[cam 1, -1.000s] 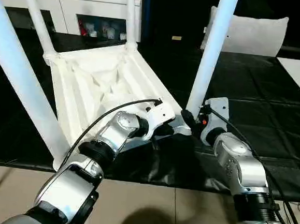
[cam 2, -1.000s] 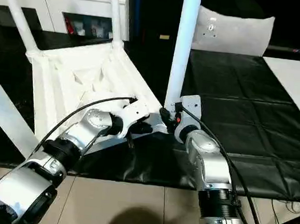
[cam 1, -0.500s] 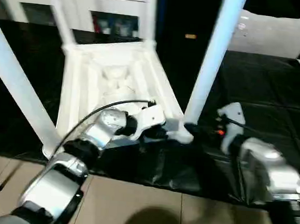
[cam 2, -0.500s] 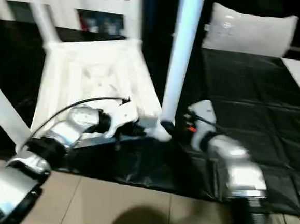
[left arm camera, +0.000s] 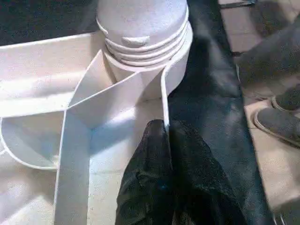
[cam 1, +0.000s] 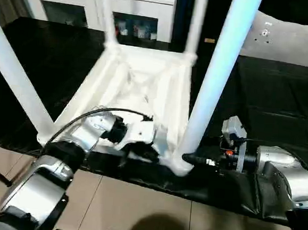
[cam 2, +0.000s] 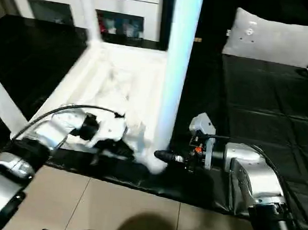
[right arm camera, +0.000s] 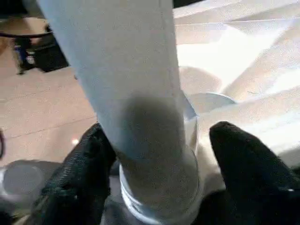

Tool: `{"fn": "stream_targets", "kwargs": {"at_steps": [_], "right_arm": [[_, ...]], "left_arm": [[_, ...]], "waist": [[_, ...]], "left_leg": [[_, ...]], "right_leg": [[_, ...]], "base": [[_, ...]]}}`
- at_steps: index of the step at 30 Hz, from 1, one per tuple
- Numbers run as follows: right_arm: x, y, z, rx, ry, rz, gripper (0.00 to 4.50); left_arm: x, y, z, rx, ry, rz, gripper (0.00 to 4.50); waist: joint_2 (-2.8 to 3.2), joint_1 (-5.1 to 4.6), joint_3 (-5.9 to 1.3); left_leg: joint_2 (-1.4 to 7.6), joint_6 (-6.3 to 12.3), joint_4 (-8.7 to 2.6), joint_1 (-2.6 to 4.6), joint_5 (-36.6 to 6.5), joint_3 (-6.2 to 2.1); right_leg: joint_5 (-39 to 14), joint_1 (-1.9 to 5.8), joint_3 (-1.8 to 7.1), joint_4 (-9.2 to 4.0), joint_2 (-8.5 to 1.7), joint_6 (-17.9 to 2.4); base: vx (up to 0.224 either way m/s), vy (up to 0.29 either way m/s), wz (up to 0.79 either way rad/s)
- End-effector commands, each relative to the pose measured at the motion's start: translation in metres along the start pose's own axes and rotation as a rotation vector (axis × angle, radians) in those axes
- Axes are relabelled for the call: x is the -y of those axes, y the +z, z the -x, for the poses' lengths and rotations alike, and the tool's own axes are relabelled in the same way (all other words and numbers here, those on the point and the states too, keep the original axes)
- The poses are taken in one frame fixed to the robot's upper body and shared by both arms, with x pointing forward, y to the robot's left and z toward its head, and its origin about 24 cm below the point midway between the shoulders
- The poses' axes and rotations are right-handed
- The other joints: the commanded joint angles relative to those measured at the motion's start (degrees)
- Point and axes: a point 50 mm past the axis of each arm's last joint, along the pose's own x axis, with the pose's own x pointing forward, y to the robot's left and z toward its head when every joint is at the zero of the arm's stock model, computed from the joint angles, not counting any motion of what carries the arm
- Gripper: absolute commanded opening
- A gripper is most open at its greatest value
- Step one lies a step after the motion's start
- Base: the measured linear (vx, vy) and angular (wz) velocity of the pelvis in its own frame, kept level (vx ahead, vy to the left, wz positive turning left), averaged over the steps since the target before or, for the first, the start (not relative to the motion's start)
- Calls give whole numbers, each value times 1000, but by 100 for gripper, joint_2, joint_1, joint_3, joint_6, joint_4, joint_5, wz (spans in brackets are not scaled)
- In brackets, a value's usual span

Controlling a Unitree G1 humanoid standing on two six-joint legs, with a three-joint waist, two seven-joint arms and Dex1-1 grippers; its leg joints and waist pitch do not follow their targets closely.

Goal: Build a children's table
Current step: Rotate leg to tighten

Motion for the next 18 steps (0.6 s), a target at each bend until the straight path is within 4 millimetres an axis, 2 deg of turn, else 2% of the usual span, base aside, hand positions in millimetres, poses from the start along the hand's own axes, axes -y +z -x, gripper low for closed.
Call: {"fn": "stream_targets", "kwargs": {"at_steps": [1, 5, 6, 9, 11, 18], "right_arm": [[-1, 3, 0, -7, 42, -3, 307], [-2, 4, -1, -4, 69, -6, 293], [-2, 4, -2, -3, 77, -7, 267], [-2, 4, -2, -2, 83, -8, 255], [-3, 5, -3, 0, 93, -13, 228], [-9, 3, -10, 50, 82, -63, 200]], "left_arm": [[6, 3, -8, -27, -90, -51, 0], [5, 4, -6, -30, -98, -55, 0], [5, 4, -5, -31, -100, -56, 0], [5, 4, -5, -32, -101, -56, 0], [5, 3, -4, -34, -102, -54, 0], [4, 1, -3, -16, -62, -10, 0]], "waist": [[-65, -29, -461], [-73, -26, -452], [-74, -26, -456], [-71, -25, -465], [-73, -25, -468], [-69, -26, -456]], "left_leg": [[230, 395, -395, 60, -945, -13], [216, 302, -407, 62, -1053, -17], [213, 299, -405, 68, -1050, -16], [218, 314, -400, 61, -966, -17], [218, 331, -397, 55, -925, -16], [215, 304, -403, 63, -973, -15]], "right_leg": [[-1754, 355, 355, -303, -396, -921], [-2053, 363, 346, -341, -397, -774], [-2055, 362, 343, -339, -394, -770], [-1950, 360, 347, -325, -388, -782], [-1867, 362, 348, -314, -383, -809], [-1993, 355, 342, -334, -384, -776]], "base": [[0, 0, 0], [0, 0, 0], [0, 0, 0], [0, 0, 0], [0, 0, 0], [0, 0, 0]]}}
